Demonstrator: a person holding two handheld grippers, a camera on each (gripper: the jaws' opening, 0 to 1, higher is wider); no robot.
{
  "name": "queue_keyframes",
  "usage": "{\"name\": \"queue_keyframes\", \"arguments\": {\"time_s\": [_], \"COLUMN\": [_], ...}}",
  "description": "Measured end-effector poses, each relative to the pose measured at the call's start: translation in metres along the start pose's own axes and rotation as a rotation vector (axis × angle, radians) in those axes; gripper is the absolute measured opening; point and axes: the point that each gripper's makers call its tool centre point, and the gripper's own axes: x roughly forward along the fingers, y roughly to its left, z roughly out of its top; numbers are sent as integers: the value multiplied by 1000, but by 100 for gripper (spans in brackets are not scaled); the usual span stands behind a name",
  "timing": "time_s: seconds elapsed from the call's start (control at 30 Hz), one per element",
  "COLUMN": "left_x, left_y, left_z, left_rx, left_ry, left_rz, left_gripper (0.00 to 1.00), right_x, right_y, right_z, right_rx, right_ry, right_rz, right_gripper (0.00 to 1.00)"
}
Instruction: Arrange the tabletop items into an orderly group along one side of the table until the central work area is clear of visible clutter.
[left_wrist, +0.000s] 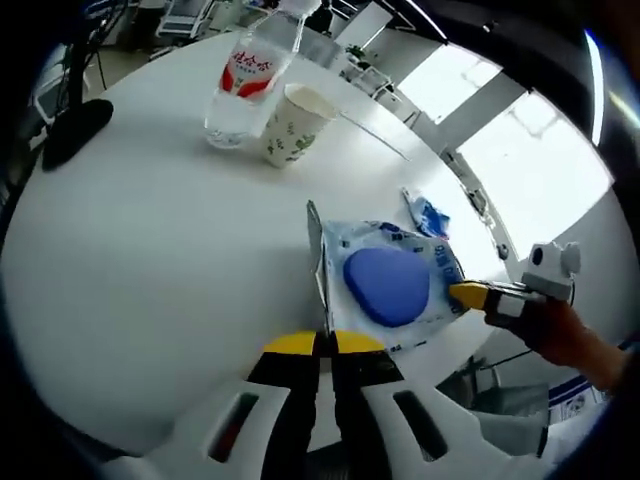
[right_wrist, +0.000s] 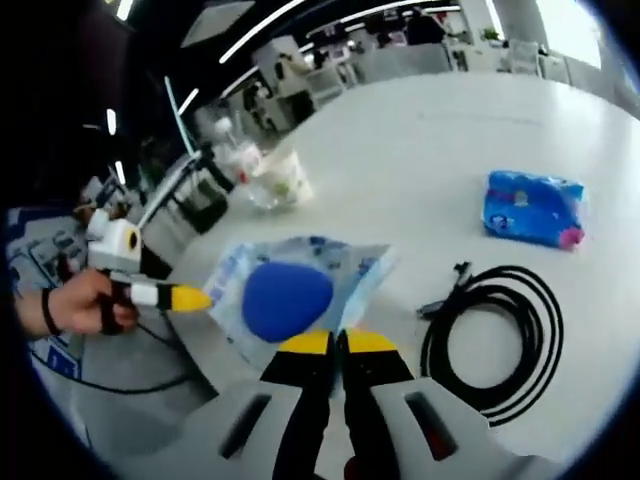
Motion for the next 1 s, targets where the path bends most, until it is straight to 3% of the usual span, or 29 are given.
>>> {"name": "queue_keyframes", "arguments": {"time_s": [0.3,0.57,0.73,1.0], "left_x": [14,22,25,39], "left_y": [-28,-45,-50,-54], "left_z": [-9,-23,-19,13], "left_rx": [20,85,80,81], "left_ry": [26,70,68,32], "left_rz": [-67,-68,-72,-74], "left_gripper": [0,0,0,0], "right_x": [-34,-49,-52,-47], "right_y": [-17,-19,-27,-38], "right_z": [-33,-52,-49,-26], "right_rx": [80,94,128,117], "right_ry": [-25,-17,-39,-68], "right_rz": [-45,-68,-73,-68], "right_gripper": [1,1,1,1]}}
